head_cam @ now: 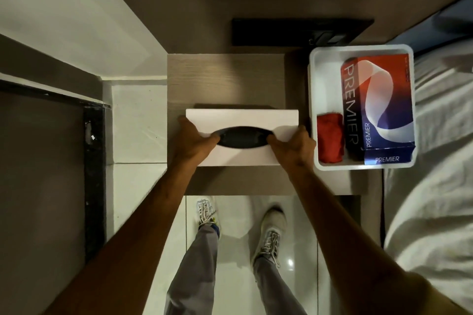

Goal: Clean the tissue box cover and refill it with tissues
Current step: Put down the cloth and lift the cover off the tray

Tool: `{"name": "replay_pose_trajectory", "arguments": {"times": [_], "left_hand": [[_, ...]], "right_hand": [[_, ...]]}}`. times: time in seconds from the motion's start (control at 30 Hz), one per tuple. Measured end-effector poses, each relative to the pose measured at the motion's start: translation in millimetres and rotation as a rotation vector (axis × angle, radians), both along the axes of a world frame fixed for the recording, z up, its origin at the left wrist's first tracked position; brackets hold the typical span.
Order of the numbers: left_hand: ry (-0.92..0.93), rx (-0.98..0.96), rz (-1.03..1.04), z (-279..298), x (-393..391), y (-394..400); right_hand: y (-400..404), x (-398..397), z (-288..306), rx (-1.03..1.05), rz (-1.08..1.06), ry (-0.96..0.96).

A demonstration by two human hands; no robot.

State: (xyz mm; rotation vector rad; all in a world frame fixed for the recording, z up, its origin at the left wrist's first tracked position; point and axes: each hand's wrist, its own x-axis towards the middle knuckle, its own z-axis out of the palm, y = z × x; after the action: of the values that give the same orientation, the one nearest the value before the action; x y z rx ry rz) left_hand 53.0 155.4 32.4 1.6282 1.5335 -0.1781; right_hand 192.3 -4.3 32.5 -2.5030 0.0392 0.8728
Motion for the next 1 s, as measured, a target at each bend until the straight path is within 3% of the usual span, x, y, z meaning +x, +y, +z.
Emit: {"name": "replay_pose_trajectory", "arguments": {"times": [0.13, 0.3, 0.57, 1.0], "left_hand": [[-0.009, 0.036, 0.03, 8, 4, -1], [-0.053, 0.221, 0.078, 40, -16, -33], [0.056, -0.005, 0.084, 35, -76, -101], [-0.103, 0.068, 0.152, 10, -50, -84]], "right_hand": [[6, 11, 6, 0.04, 0.062, -0.034], [-24, -12, 39, 0.152, 0.077, -0.179], [-90, -81, 27, 0.009, -0.012, 0.095], [-58, -57, -3, 0.055, 0.047, -0.085]]}}
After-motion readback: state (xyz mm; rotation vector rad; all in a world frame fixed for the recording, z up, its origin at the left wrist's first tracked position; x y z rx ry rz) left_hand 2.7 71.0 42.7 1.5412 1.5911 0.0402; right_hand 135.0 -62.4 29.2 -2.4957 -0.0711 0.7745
